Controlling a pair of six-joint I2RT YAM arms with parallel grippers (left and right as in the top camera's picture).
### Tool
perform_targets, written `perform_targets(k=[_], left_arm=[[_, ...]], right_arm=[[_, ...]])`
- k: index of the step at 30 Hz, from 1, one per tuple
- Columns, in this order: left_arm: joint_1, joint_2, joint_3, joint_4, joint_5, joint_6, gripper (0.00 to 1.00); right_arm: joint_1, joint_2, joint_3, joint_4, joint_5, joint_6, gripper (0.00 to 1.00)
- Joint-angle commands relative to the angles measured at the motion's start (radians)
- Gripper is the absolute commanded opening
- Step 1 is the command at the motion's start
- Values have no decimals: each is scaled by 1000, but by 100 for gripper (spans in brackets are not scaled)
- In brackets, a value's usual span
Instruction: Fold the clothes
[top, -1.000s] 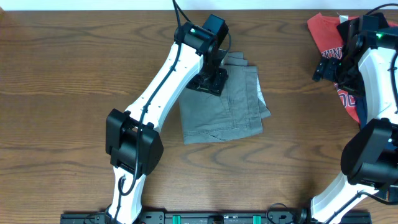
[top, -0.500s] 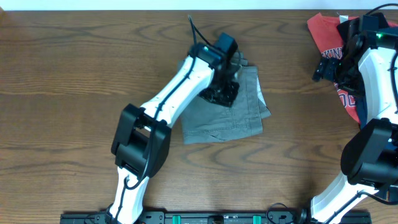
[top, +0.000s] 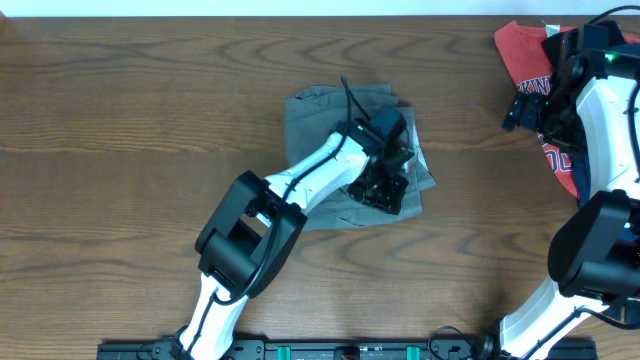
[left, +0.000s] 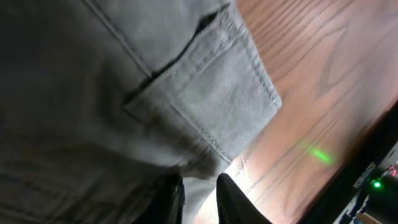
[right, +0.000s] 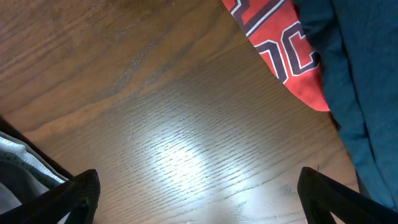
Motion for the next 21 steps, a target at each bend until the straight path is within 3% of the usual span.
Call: perform_targets(k=[1,14,15,21], left_arm=[[5,13,-13,3,10,-9,20],[21,-38,73,-80,13,3,19],[29,-53,91,-79,10,3,15],[79,-93,141,28,-104,2,12]], right_arm=[[-2,4,9,0,0,13,99],[-2,4,9,0,0,13,99],[-2,4,9,0,0,13,99],[-2,4,9,0,0,13,99]])
